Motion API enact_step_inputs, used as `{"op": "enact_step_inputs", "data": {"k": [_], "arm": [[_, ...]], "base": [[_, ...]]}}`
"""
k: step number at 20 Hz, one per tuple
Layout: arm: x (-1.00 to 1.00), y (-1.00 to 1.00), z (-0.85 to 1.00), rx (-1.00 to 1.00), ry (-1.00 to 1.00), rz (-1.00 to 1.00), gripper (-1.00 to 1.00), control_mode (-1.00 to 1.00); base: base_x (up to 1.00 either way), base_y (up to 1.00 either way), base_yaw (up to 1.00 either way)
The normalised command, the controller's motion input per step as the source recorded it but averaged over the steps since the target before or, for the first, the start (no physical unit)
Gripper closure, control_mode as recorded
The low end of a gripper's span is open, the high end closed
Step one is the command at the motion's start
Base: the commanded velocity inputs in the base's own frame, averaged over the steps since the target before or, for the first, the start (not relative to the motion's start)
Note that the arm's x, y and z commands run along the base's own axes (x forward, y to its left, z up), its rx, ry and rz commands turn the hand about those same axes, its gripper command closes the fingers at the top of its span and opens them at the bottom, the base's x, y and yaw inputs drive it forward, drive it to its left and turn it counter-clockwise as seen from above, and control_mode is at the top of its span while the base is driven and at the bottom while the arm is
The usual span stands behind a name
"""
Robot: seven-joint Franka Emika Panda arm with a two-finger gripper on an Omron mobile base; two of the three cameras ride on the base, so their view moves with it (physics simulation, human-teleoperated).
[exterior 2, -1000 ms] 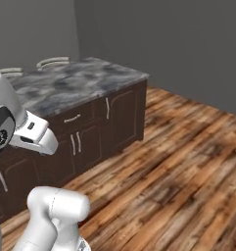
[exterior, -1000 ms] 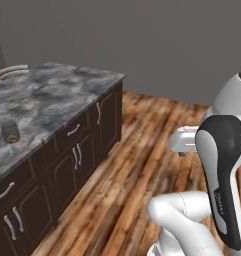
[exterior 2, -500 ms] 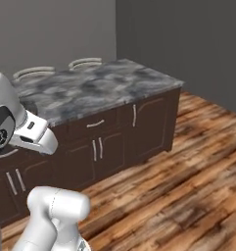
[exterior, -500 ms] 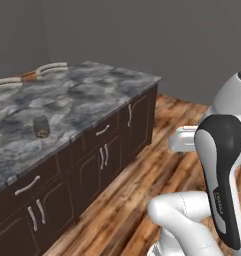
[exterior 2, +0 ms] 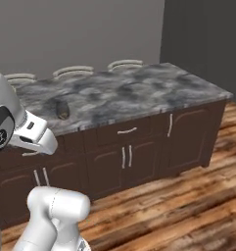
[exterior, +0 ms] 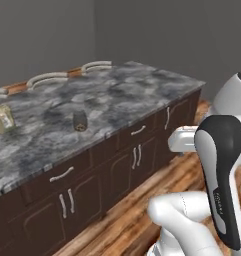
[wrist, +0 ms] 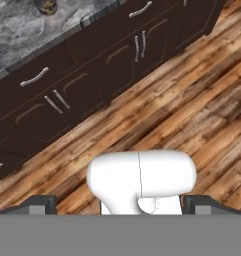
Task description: Pick the jar and jar from the dining table and place them in the open cabinet. Close the cabinet after placing the objects.
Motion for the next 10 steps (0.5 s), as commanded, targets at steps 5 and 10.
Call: {"op": "enact_step_inputs", "data": {"k": [5,10], "arm": [[0.0,0.0,0.0,0.0,0.0,0.0,-1.0,1.0],[0.0,0.0,0.0,0.0,0.0,0.0,-1.0,1.0]], "base": [[0.49,0.06,0.37],[0.52,0.05,0.33]]}}
